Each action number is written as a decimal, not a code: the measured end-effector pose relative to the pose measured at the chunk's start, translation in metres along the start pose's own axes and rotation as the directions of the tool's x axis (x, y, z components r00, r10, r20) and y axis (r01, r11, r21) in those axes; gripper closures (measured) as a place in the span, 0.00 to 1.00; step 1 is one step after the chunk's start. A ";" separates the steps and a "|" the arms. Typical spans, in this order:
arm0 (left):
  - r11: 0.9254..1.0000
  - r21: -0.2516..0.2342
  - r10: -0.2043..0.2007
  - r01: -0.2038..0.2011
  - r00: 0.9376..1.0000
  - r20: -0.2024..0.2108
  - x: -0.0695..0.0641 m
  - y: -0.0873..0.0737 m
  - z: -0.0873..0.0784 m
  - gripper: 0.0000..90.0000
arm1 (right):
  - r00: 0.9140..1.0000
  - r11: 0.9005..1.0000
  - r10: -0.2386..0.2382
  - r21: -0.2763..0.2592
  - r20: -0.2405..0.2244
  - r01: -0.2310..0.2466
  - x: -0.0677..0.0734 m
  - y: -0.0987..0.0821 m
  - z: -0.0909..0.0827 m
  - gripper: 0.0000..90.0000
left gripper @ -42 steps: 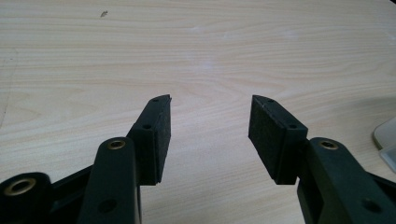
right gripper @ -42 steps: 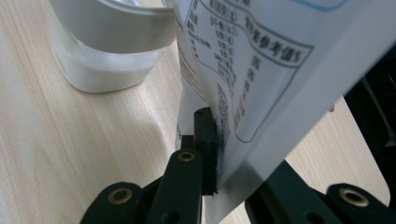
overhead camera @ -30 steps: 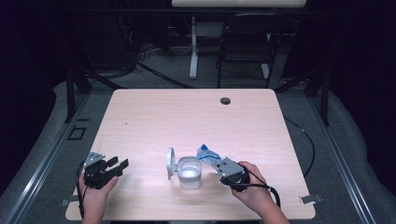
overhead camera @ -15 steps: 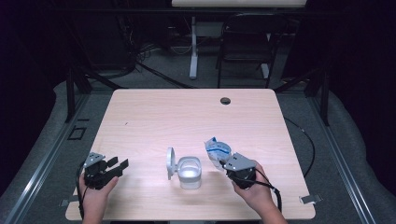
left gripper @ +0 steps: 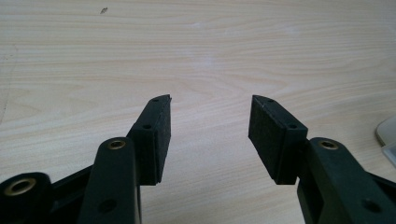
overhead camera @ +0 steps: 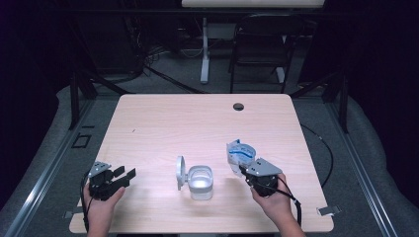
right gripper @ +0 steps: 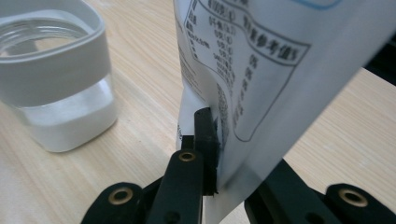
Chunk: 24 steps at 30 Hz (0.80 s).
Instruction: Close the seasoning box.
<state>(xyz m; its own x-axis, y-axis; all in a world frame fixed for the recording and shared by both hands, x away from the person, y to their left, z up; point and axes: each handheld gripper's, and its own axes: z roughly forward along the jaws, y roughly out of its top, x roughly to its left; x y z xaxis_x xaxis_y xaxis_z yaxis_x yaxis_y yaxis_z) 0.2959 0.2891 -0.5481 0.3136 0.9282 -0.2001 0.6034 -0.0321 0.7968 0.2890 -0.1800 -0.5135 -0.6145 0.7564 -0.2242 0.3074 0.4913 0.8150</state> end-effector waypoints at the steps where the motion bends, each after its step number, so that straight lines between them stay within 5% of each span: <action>1: 1.000 0.001 0.000 0.000 1.000 -0.001 0.000 0.000 0.000 0.55 | 1.000 1.000 0.005 0.001 0.008 -0.005 -0.001 -0.001 0.000 0.96; 24: 1.000 0.006 -0.002 0.002 1.000 0.002 0.001 0.000 0.000 0.55 | 0.982 0.986 0.137 0.077 0.127 -0.148 -0.013 -0.023 0.022 0.96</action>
<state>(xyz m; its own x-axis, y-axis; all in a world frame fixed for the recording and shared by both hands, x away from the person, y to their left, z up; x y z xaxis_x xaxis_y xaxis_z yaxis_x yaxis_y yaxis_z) 0.2963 0.2900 -0.5487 0.3138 0.9276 -0.2027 0.6085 -0.0325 0.7929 0.3058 -0.1911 -0.5411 -0.4692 0.8653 -0.1764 0.4496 0.4060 0.7956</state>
